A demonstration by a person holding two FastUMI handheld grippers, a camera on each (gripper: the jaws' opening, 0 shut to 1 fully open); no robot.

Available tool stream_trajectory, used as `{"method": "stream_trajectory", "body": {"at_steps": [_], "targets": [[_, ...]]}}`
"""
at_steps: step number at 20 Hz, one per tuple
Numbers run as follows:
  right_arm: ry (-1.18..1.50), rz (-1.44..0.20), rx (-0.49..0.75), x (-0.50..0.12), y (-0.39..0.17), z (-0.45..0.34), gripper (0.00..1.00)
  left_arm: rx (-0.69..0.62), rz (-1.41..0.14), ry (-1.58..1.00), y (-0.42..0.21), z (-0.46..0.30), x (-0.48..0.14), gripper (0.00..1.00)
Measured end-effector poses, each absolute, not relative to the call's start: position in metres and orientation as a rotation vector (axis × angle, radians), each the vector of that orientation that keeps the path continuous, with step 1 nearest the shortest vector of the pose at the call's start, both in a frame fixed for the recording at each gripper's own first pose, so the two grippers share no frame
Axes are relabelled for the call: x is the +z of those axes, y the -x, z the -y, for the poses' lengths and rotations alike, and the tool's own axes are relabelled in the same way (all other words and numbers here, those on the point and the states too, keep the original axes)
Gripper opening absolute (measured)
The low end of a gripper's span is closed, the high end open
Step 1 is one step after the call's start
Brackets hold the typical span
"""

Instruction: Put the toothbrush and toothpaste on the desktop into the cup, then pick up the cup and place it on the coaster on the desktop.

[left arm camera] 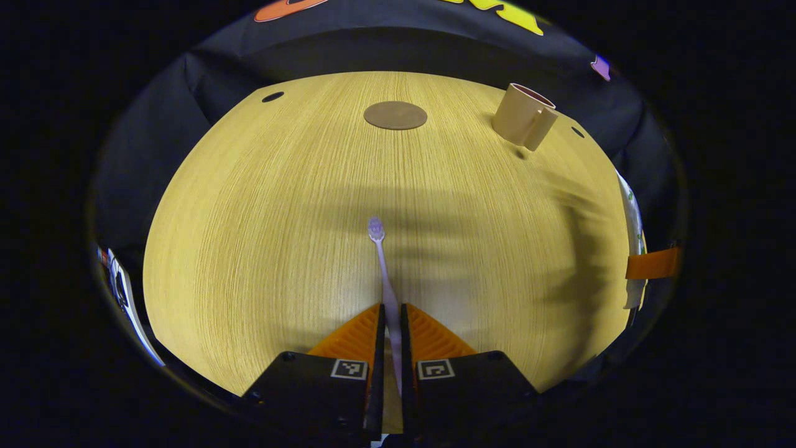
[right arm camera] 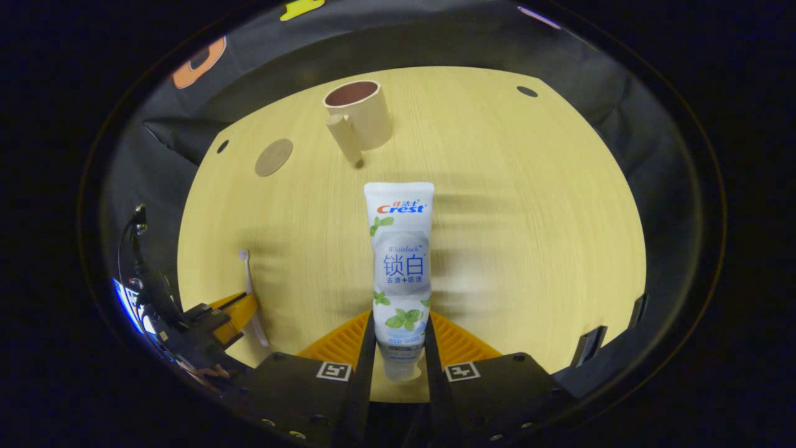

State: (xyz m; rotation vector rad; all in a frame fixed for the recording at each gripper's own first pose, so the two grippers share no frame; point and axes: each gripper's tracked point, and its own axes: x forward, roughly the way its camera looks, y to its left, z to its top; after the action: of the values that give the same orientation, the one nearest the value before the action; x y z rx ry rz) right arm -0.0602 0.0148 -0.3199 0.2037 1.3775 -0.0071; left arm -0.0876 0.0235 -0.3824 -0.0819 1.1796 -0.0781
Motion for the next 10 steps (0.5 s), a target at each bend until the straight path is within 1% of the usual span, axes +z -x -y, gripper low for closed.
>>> {"method": "stream_trajectory", "body": {"at_steps": [4,7,10], "targets": [[-0.203,-1.321,0.013,-0.311,0.054,-0.015,0.39,-0.076,-1.173,0.118,0.089,-0.02,-0.382,0.07],[-0.196,-1.266,0.028,-0.297,0.044,-0.014,0.39,-0.091,-1.169,0.139,0.09,-0.014,-0.379,0.05],[-0.218,-1.205,0.034,-0.278,0.033,-0.015,0.39,-0.093,-1.124,0.141,0.083,-0.015,-0.365,0.04]]}}
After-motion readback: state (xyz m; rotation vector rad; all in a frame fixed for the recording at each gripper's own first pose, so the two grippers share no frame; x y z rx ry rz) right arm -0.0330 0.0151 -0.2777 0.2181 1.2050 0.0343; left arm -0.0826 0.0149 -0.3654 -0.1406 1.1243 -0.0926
